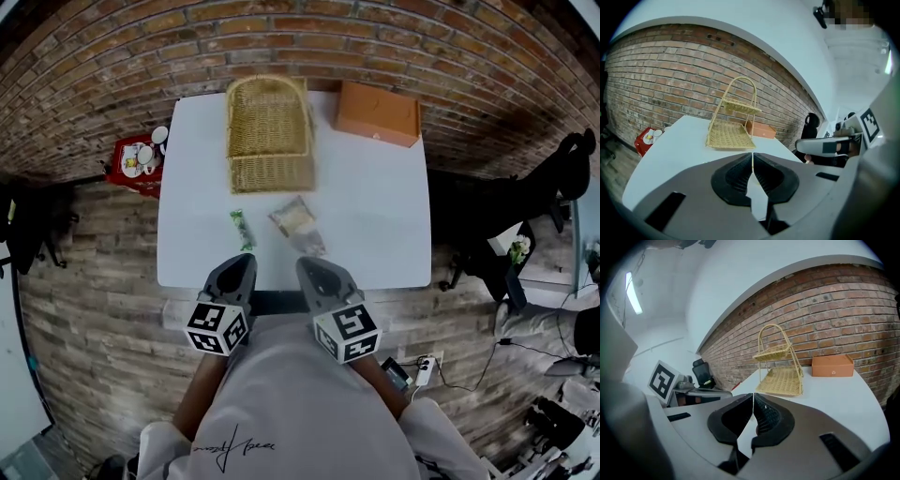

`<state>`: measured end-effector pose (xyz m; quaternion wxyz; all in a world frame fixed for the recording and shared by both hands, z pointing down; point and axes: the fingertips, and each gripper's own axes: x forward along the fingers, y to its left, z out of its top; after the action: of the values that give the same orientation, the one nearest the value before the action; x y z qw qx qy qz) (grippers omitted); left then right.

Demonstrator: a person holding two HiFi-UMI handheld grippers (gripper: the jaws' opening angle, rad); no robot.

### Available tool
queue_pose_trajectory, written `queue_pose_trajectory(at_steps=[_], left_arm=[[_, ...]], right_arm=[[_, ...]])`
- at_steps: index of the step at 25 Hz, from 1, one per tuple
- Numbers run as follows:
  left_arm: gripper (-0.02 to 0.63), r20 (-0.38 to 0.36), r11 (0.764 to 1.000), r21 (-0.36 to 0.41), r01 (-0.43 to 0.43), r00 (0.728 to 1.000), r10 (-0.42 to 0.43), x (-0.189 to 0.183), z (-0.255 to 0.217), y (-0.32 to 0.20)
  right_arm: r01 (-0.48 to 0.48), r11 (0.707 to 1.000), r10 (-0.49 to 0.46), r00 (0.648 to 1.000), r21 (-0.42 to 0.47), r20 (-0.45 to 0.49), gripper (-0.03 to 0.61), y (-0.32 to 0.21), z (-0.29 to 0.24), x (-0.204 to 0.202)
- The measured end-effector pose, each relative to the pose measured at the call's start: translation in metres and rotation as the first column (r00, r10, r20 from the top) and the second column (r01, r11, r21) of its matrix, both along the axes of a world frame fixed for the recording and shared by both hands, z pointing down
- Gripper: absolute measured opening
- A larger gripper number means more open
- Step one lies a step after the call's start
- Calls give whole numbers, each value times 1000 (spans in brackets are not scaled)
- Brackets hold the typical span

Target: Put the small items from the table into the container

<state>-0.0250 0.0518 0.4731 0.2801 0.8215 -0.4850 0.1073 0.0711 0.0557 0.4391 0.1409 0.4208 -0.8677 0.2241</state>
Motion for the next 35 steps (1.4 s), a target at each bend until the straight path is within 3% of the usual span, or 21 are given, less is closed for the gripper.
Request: queue_pose_trajectory(at_steps=[10, 21, 23, 29, 35], left_arm=[[9, -1, 998, -36, -44, 999, 44, 13, 11, -6], [9, 1, 994, -88, -58, 998, 58, 18, 24, -3], [9, 1, 993, -95, -63, 998, 63, 19, 27, -3], [9, 5, 992, -110, -57, 998, 58, 16, 30, -5], [9, 4, 990, -128, -56, 998, 58, 13, 33, -8]], right_arm=[[-81, 995, 77, 994, -62, -73, 23, -20, 31, 50], [31, 986, -59, 983, -161, -173, 29, -9, 79, 39], [63, 981, -97, 979, -184, -182, 88, -7, 87, 35], [135, 970, -193, 934, -201, -302, 139, -7, 106, 32], [174, 952, -260, 895, -251, -364, 164, -8, 124, 27]])
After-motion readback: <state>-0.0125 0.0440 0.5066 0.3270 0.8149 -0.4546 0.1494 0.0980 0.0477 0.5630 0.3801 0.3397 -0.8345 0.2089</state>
